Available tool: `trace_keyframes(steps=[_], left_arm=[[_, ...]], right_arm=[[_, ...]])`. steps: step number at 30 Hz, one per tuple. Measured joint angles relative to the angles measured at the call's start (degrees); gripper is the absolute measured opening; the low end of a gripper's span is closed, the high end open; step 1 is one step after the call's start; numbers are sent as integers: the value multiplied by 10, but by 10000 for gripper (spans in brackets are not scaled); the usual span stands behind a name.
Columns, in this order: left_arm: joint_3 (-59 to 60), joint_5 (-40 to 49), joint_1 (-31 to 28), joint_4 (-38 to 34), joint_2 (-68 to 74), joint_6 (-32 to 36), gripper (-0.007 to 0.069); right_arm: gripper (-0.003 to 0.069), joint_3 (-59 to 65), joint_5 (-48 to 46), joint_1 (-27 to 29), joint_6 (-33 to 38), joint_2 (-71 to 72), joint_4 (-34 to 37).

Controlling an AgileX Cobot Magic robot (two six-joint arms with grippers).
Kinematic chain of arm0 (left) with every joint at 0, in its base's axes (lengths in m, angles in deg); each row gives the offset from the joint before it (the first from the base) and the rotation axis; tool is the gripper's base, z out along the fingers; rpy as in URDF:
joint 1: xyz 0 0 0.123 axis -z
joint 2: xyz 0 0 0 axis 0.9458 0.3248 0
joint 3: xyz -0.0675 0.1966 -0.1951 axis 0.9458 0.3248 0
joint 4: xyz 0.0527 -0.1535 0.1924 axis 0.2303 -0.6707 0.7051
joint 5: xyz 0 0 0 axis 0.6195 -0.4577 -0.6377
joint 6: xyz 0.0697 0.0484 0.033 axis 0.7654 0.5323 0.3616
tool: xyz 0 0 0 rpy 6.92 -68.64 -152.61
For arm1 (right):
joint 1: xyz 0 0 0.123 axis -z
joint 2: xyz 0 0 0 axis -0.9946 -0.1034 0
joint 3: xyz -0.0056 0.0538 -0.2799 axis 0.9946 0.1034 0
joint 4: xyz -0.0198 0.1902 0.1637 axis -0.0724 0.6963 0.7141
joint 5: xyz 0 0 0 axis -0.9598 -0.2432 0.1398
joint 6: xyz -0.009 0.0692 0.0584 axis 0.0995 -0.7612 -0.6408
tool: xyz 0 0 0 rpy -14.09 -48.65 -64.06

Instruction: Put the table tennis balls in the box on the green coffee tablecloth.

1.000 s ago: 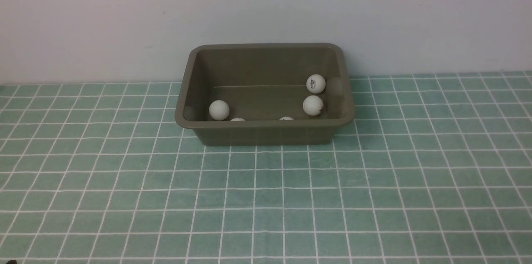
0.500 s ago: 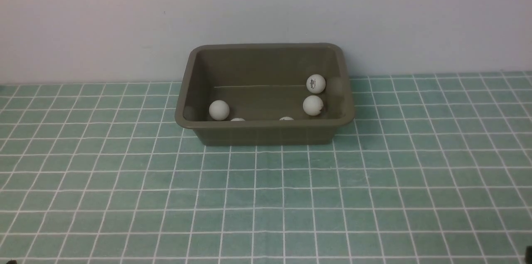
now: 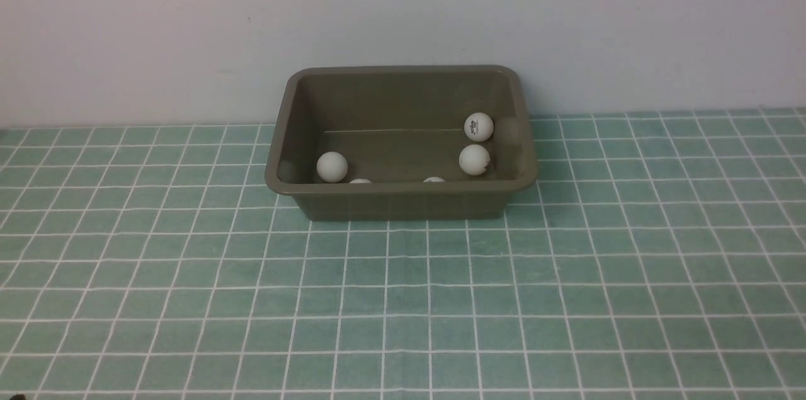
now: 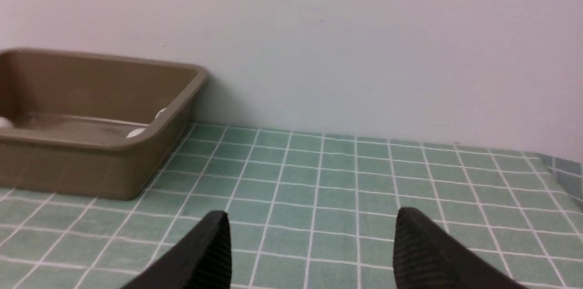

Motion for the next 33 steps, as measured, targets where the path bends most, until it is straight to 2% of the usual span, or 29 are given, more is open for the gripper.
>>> trace_keyframes(steps=[5, 21, 25, 27, 28, 30, 33], left_arm=[[0, 0, 0, 0, 0, 0, 268], [0, 0, 0, 0, 0, 0, 268], [0, 0, 0, 0, 0, 0, 268], [0, 0, 0, 0, 0, 0, 268], [0, 0, 0, 0, 0, 0, 268], [0, 0, 0, 0, 0, 0, 268], [0, 0, 0, 0, 0, 0, 268]], right_arm=[[440, 53, 27, 0, -7, 0, 1], [440, 57, 6, 0, -17, 5, -7], [440, 57, 6, 0, -162, 5, -138], [440, 57, 1, 0, -287, 6, -244], [440, 57, -3, 0, -326, 6, -278], [440, 57, -15, 0, -367, 6, -322], [440, 57, -43, 0, -343, 6, -319]])
